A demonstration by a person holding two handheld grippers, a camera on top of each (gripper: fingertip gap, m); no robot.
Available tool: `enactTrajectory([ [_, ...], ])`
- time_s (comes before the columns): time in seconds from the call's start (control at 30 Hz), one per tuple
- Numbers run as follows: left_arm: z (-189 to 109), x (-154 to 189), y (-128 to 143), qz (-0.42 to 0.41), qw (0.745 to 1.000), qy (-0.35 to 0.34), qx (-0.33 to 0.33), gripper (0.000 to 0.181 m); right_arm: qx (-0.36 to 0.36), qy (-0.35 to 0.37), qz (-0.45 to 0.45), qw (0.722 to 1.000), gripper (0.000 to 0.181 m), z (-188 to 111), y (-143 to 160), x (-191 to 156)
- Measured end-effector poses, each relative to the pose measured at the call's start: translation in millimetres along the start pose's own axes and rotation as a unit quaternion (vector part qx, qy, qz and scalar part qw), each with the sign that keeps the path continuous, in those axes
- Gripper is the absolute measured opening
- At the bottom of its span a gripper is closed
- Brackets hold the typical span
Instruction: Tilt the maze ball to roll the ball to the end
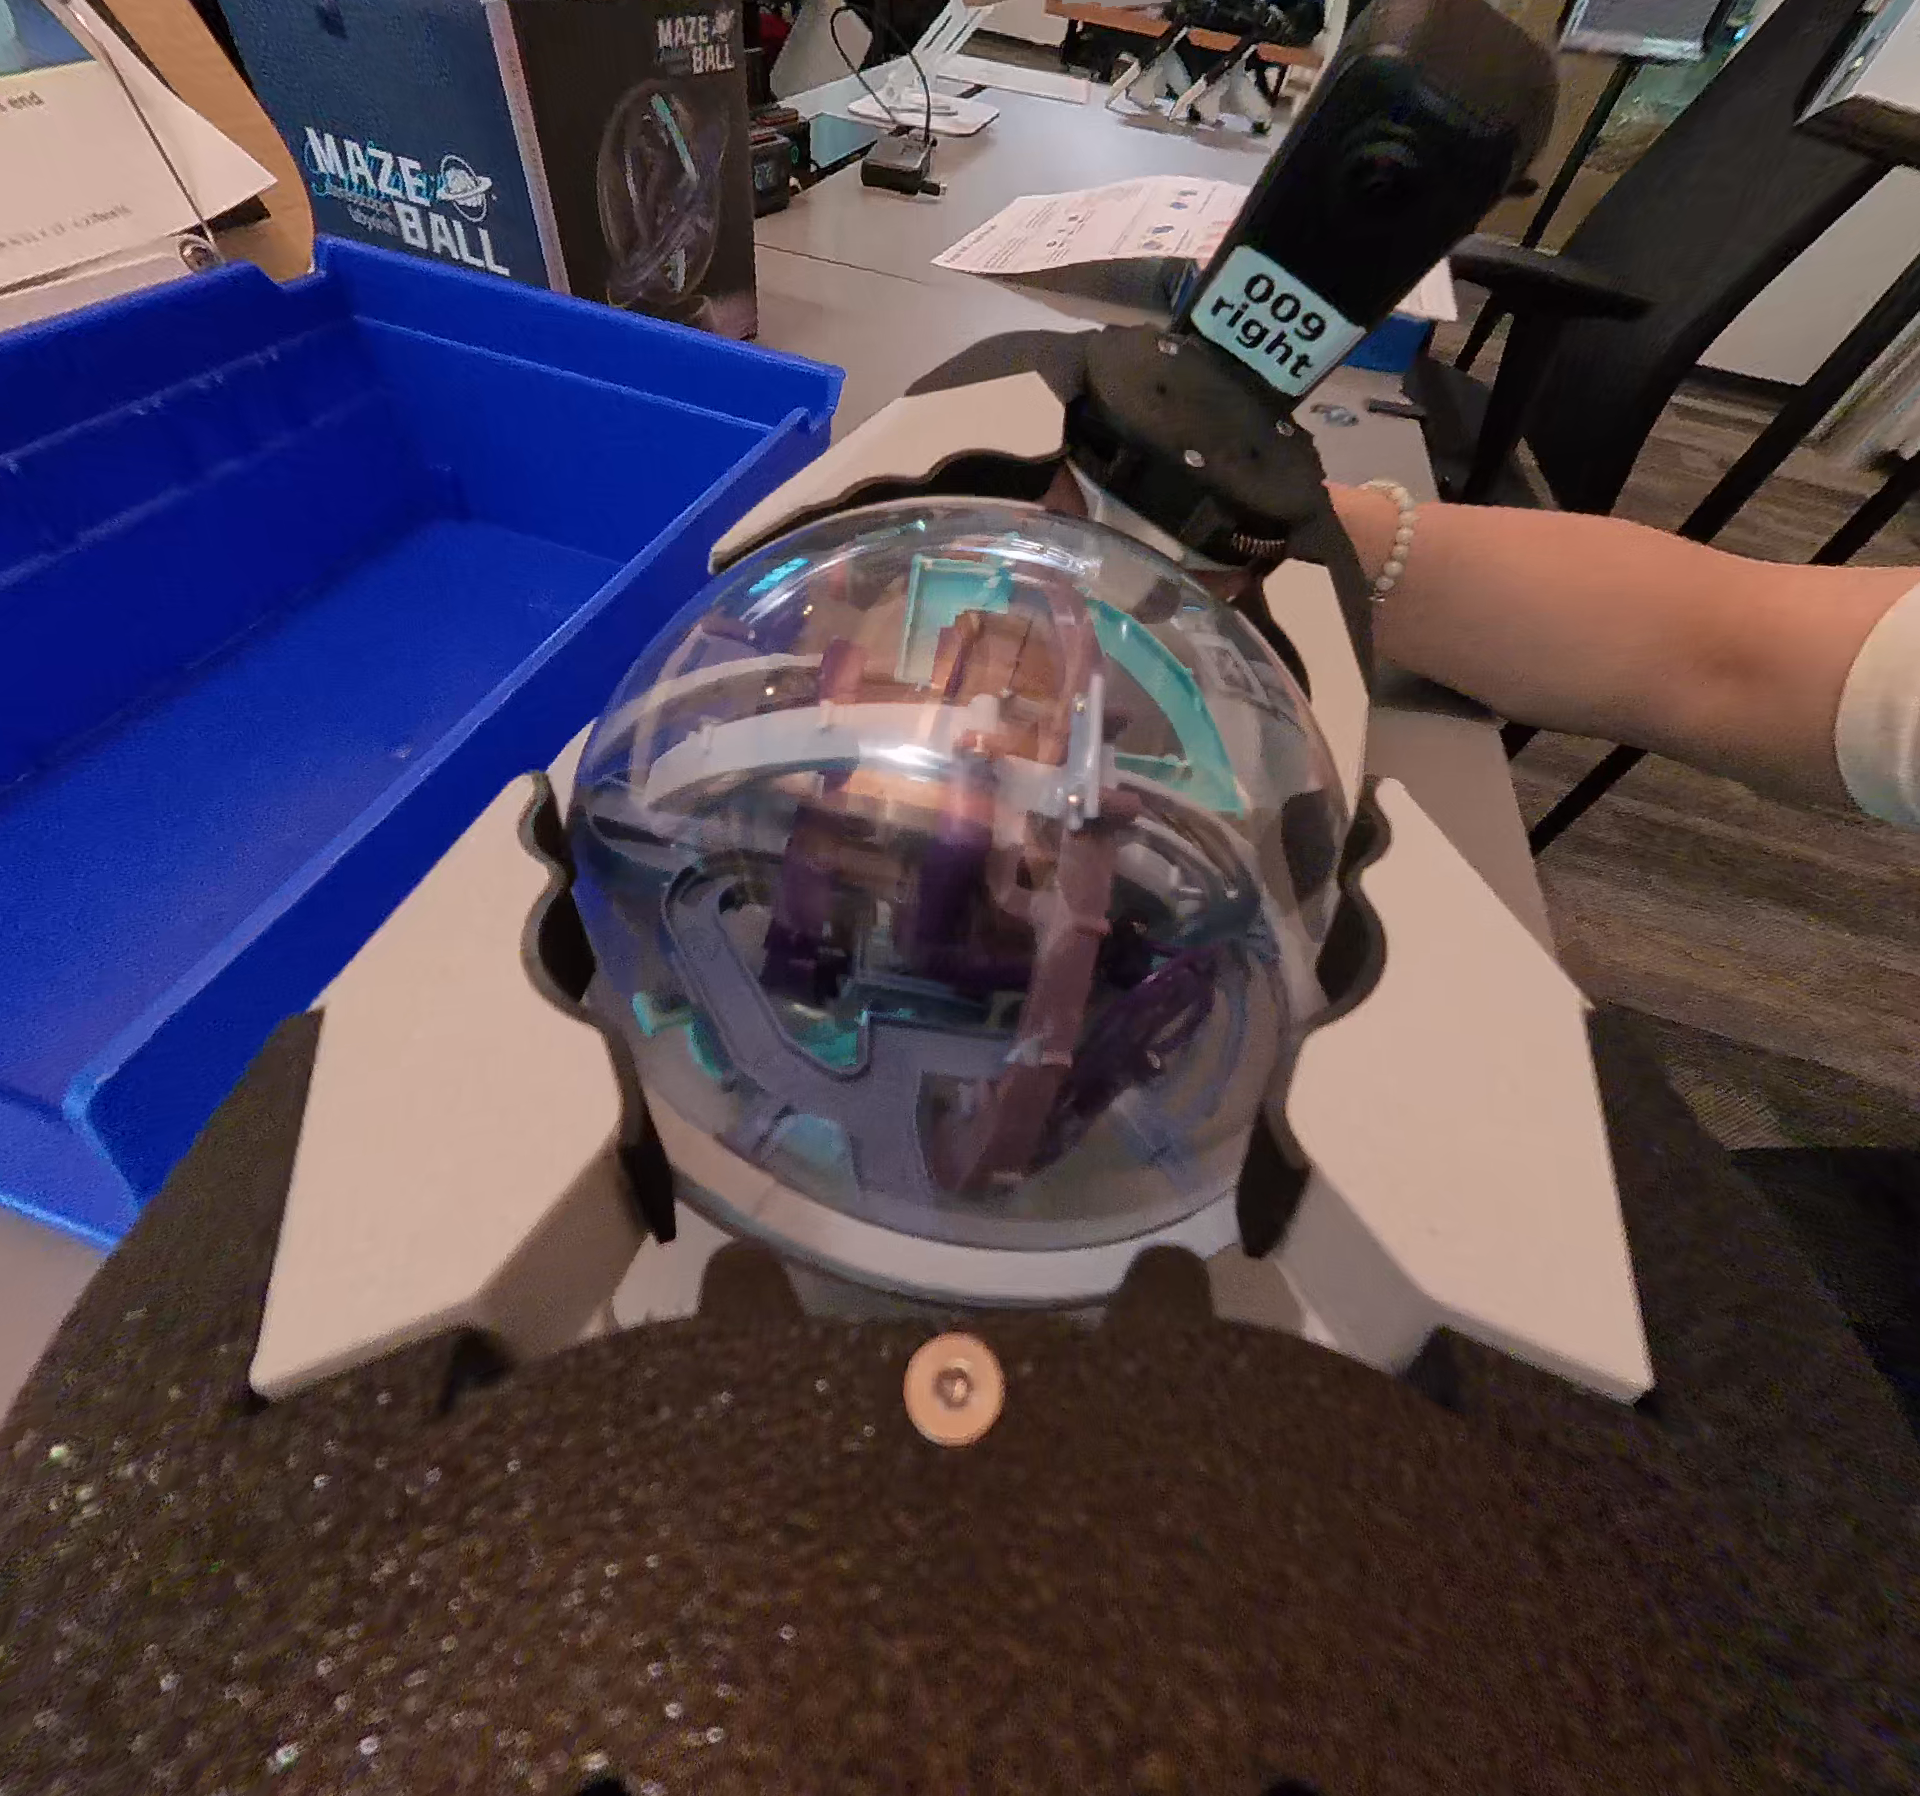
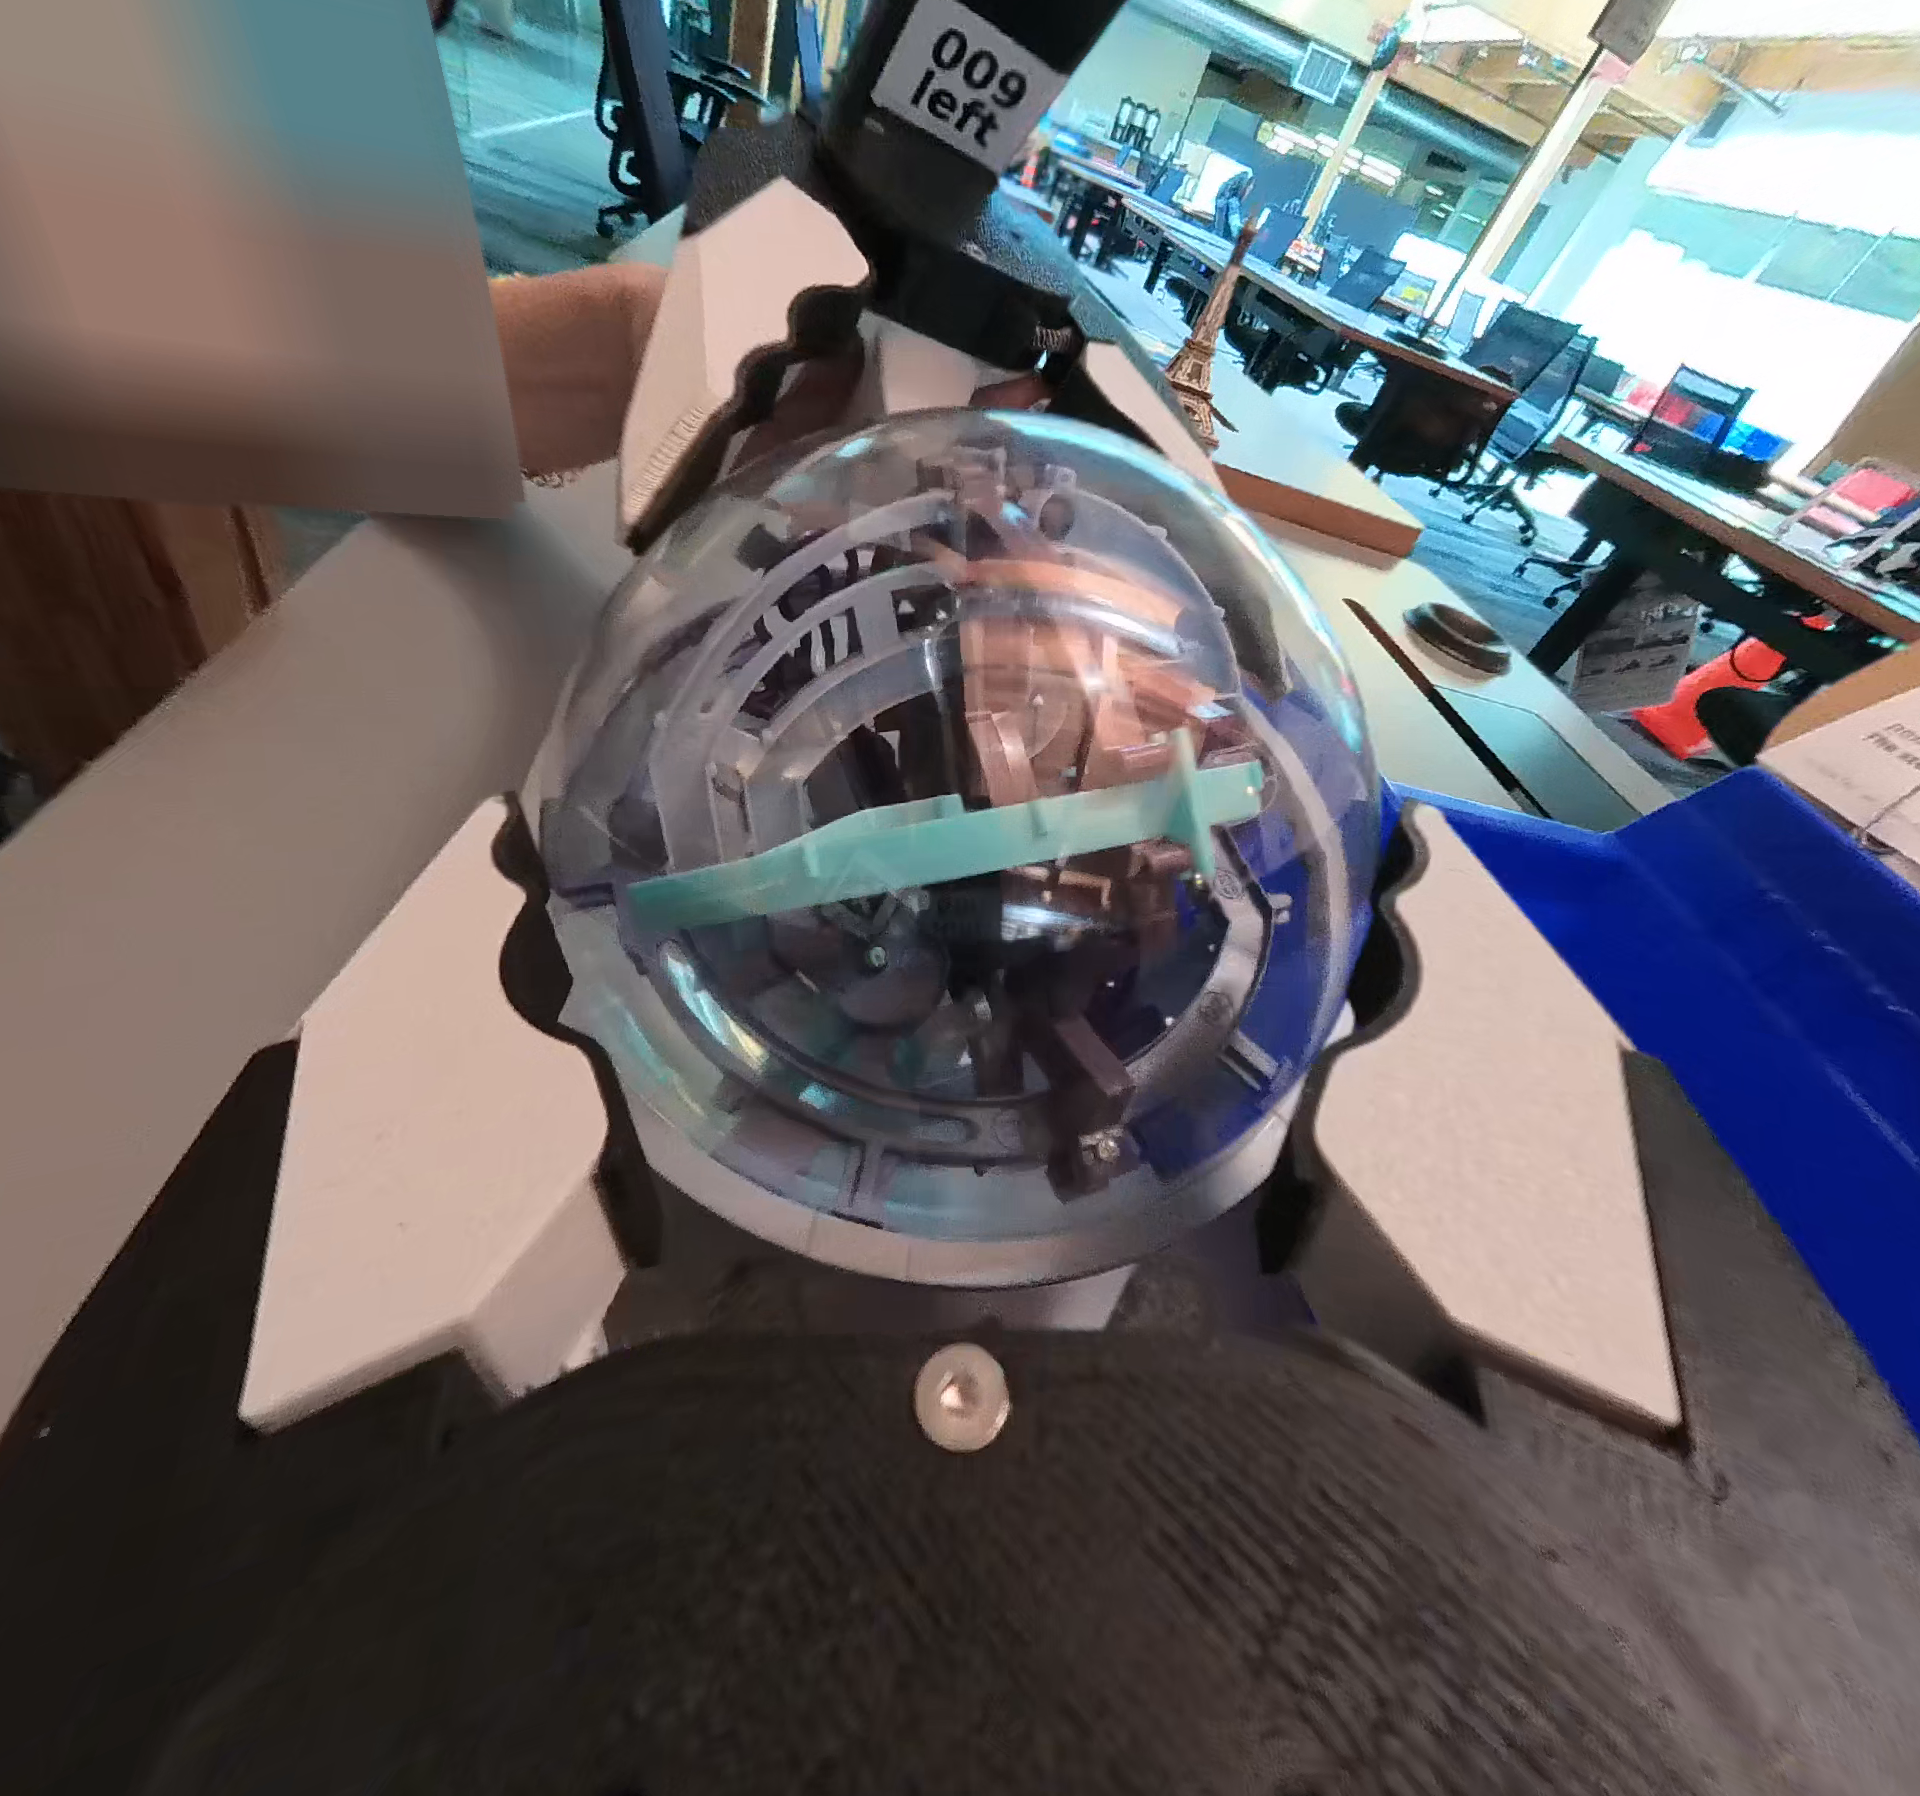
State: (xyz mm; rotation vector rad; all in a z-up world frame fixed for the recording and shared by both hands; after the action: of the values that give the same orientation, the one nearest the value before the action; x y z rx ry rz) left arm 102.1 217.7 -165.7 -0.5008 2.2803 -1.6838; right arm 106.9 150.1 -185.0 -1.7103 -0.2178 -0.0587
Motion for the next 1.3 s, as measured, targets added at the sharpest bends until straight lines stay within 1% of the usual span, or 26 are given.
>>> enactTrajectory([
  [0.07, 2.0, 0.2, 2.6, 0.004, 1.000, -0.006, -0.008, 0.147, -0.001, 0.008, -0.004, 1.000, 0.152, 0.7, 3.4, 0.1],
  [0.17, 2.4, 0.8, -0.1, 0.020, 0.999, -0.021, 0.013, 0.152, -0.017, 0.023, -0.008, 1.000, 0.149, 0.1, 12.9, -1.0],
  [0.23, -0.5, -0.4, -1.3, 0.021, 0.999, -0.034, 0.008, 0.149, -0.019, 0.035, -0.017, 0.999, 0.143, -1.9, 17.5, -2.1],
  [0.3, -2.4, -1.3, -2.6, 0.014, 0.999, -0.031, 0.012, 0.151, -0.028, 0.039, -0.023, 0.999, 0.135, -4.2, 21.5, -4.4],
  [0.47, -3.6, -1.3, -2.1, 0.009, 1.000, -0.013, 0.018, 0.151, -0.023, 0.042, -0.020, 0.999, 0.134, -4.8, 21.4, -6.6],
  [0.53, -4.5, 1.2, -4.2, 0.015, 1.000, -0.004, 0.022, 0.146, -0.030, 0.042, -0.025, 0.998, 0.135, -4.8, 21.8, -7.9],
  [0.6, -4.7, 6.9, -5.4, 0.028, 0.999, 0.013, 0.022, 0.139, -0.022, 0.037, -0.023, 0.999, 0.143, -2.8, 15.9, -11.6],
  [0.73, -2.5, 14.7, -5.9, 0.054, 0.998, 0.025, 0.018, 0.140, -0.028, 0.031, -0.035, 0.999, 0.153, 2.8, 7.8, -17.3],
  [0.9, -1.3, 22.3, -5.5, 0.074, 0.996, 0.047, 0.019, 0.139, -0.012, 0.017, -0.007, 1.000, 0.154, -0.6, 4.2, -22.1],
  [1.1, -3.9, 32.3, -3.9, 0.124, 0.989, 0.075, 0.018, 0.140, -0.011, 0.023, -0.042, 0.999, 0.157, 0.8, 4.5, -31.1],
  [1.3, -8.8, 29.5, -5.5, 0.106, 0.988, 0.095, 0.050, 0.134, -0.006, 0.031, -0.049, 0.998, 0.157, 2.9, 3.1, -33.8],
])
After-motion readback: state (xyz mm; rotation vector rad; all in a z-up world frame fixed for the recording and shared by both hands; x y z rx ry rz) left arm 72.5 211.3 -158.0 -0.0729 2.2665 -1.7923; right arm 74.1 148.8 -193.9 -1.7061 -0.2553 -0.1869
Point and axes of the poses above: each gripper's, where its closed fingertips meet, z out along the fingers, y out of its underside, x = y × z across the jaws, the point moved 4 cm from there along -z, back along the fingers, and after that the axes turned 8 degrees about z, right-handed, at the moved point
